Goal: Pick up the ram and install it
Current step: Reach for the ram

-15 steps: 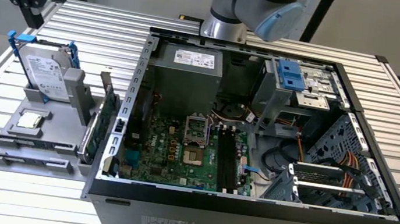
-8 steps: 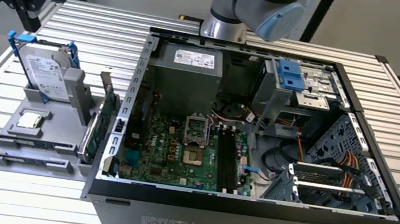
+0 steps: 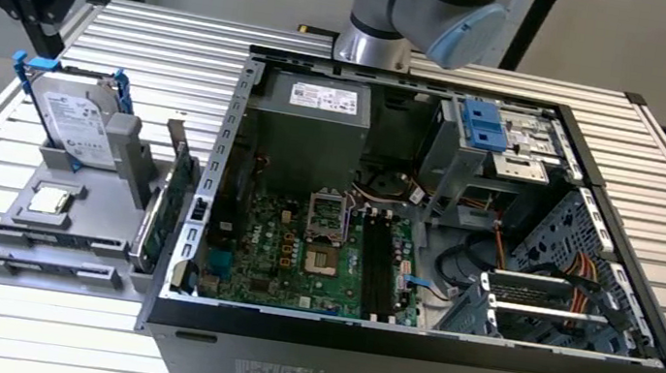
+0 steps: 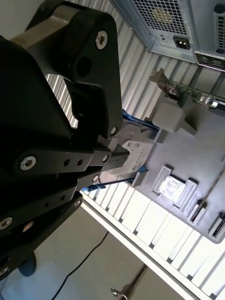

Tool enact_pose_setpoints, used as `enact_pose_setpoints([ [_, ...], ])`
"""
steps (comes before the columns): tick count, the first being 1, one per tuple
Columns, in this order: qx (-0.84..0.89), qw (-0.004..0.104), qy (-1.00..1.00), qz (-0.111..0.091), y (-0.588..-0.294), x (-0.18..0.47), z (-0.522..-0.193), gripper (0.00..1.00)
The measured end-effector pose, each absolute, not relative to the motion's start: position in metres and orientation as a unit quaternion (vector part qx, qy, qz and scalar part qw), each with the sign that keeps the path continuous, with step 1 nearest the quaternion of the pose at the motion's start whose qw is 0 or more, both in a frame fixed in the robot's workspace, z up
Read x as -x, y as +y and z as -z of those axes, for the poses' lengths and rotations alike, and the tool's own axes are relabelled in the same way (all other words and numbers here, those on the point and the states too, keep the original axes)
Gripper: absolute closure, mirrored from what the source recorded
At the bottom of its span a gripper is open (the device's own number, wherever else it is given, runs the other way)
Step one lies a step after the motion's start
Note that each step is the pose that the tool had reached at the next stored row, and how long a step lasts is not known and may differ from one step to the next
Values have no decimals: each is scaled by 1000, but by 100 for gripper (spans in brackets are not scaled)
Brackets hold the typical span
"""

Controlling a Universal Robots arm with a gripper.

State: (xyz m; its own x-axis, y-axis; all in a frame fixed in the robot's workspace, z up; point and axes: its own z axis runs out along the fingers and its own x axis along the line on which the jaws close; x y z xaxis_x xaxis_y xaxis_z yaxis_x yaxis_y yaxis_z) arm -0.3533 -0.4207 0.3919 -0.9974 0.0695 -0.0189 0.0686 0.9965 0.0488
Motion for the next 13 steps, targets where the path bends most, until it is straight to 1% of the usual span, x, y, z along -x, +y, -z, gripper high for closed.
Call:
enact_pose_setpoints([
  [13,-34,10,999,-24,-432,353,-392,100],
])
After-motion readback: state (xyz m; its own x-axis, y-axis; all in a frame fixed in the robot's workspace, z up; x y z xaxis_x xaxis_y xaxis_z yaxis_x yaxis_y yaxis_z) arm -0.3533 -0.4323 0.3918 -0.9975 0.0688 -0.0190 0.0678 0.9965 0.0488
